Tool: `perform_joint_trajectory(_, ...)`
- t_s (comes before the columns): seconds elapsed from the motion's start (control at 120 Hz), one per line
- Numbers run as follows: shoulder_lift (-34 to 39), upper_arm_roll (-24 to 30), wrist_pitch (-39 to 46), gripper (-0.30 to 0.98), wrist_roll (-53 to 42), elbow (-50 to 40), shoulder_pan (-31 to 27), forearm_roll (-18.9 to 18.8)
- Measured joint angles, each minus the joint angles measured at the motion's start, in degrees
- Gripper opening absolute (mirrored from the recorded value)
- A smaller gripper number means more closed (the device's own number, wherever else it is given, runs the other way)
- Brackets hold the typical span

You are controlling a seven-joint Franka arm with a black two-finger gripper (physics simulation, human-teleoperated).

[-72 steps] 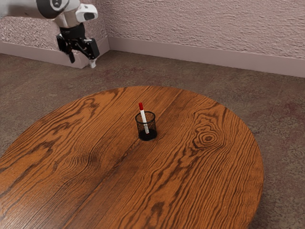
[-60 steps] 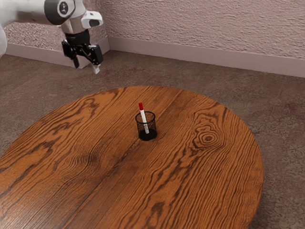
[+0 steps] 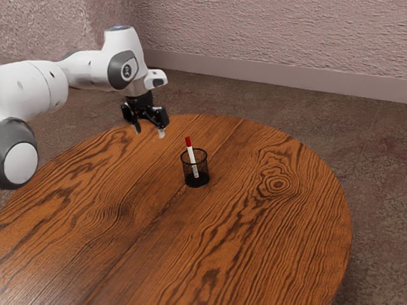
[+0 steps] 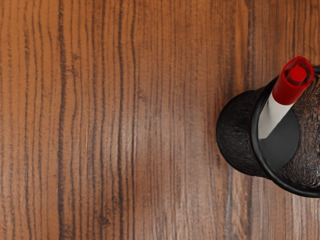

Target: Take the marker out of the pen holder and place it to the left of the pen holder.

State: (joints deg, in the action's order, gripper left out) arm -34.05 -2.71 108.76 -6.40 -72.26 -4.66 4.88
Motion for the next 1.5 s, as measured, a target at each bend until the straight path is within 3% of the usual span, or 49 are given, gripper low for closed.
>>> perform_joint_trajectory(0.233,-6.14,3.33,6.59,0.51,0.27,6.1,0.01,3.65)
perform_joint_trajectory(0.442,-11.39,4.12,9.49,0.37,0.39,10.79,0.0,4.27)
perform_joint_trajectory(0.667,-15.29,4.48,11.86,0.31,0.53,13.67,0.0,4.29)
perform_joint_trajectory(1.175,-15.48,5.69,10.16,0.25,0.91,12.8,-0.09,5.05)
perform_joint_trajectory(1.5,-15.49,5.7,8.87,0.14,1.13,12.87,-0.08,4.52)
